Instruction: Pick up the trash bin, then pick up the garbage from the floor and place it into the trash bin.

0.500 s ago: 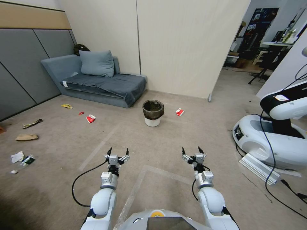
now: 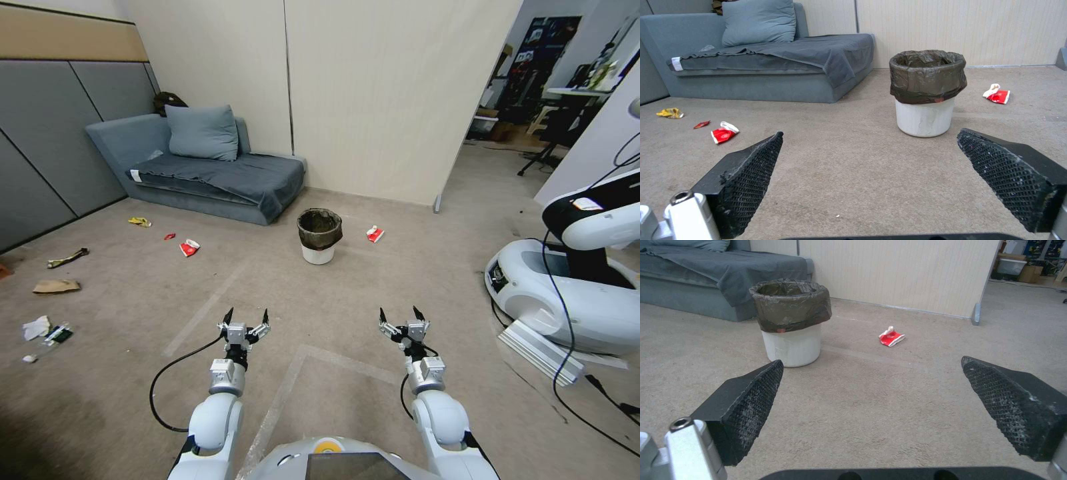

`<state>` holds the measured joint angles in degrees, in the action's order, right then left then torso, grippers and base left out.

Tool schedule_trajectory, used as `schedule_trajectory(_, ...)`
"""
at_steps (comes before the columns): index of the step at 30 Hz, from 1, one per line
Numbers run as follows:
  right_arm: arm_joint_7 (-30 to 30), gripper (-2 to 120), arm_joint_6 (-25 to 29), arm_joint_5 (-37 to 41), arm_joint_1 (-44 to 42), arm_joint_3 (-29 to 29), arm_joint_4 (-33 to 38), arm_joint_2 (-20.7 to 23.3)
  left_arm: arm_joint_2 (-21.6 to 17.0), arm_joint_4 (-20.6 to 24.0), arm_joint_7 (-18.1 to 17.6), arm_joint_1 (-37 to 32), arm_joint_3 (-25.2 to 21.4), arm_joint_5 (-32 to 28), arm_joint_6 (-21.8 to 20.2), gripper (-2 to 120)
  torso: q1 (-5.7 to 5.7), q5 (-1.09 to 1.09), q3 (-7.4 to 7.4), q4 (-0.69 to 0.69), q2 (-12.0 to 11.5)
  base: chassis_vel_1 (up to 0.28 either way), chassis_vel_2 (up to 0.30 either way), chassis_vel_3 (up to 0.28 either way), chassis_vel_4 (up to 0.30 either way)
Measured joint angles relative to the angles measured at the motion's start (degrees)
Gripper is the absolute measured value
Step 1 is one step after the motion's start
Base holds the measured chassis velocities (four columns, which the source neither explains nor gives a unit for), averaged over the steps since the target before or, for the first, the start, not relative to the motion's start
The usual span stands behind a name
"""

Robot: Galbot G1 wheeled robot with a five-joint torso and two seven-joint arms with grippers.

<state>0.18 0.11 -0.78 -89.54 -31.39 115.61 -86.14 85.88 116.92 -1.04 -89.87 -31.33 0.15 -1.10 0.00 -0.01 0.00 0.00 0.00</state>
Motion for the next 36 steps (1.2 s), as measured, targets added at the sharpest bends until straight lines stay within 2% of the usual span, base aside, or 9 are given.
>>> schedule_trajectory(3, 0.9, 100, 1.1, -3.6, -3.5, 1.3, 5.0, -1.3, -0.2, 5.4, -2.5, -2.5, 0.4, 0.5, -2.8, 100, 0.00, 0.00, 0.00, -0.01, 0.0, 0.000, 0.000, 0.000, 0.000)
schedule_trajectory(4, 0.9, 100, 1.1, -3.6, -3.5, 1.3, 5.0, -1.3, -0.2, 5.4, -2.5, -2.5, 0.4, 0.5, -2.8, 100, 0.00, 0.00, 0.00, -0.01, 0.0, 0.000, 0.000, 0.000, 0.000)
schedule_trajectory(6, 1.9, 100, 2.3, -7.7, -7.3, 2.8, 10.7, -2.7, -0.5, 11.0, -5.0, -5.1, 0.9, 1.0, -5.7, 100, 0.00, 0.00, 0.00, -0.01, 0.0, 0.000, 0.000, 0.000, 0.000)
schedule_trajectory(8, 2.2, 100, 2.7, -9.1, -8.5, 3.2, 12.5, -3.1, -0.5, 12.3, -5.6, -5.7, 1.0, 1.1, -6.4, 100, 0.00, 0.00, 0.00, -0.01, 0.0, 0.000, 0.000, 0.000, 0.000)
schedule_trajectory(9, 2.9, 100, 3.5, -11.6, -10.9, 4.1, 16.0, -4.0, -0.6, 15.8, -7.2, -7.3, 1.3, 1.4, -8.2, 100, 0.00, 0.00, 0.00, -0.01, 0.0, 0.000, 0.000, 0.000, 0.000)
schedule_trajectory(12, 3.9, 100, 4.8, -15.9, -14.9, 5.6, 21.9, -5.5, -0.9, 21.2, -9.7, -9.8, 1.7, 1.9, -11.0, 100, 0.00, 0.00, -0.01, 0.00, 0.0, 0.000, 0.000, 0.000, 0.000)
schedule_trajectory(16, 4.4, 100, 5.3, -17.7, -16.6, 6.2, 24.3, -6.0, -1.1, 26.3, -12.4, -12.5, 2.2, 2.5, -14.0, 100, 0.00, 0.03, -0.01, 0.00, 0.0, 0.000, 0.000, 0.000, 0.000)
schedule_trajectory(20, 4.4, 100, 5.3, -17.8, -16.6, 6.3, 24.4, -6.0, -1.7, 26.9, -13.9, -14.0, 3.3, 3.1, -16.4, 100, 0.00, 0.01, 0.00, 0.00, 0.0, 0.000, 0.000, 0.000, 0.000)
schedule_trajectory(36, 3.3, 100, 7.5, -15.9, -16.5, 6.2, 22.9, -6.0, -2.1, 26.6, -14.2, -14.0, 3.7, 3.4, -16.3, 100, 0.00, 0.01, 0.00, 0.00, 0.0, 0.000, 0.000, 0.000, 0.000)
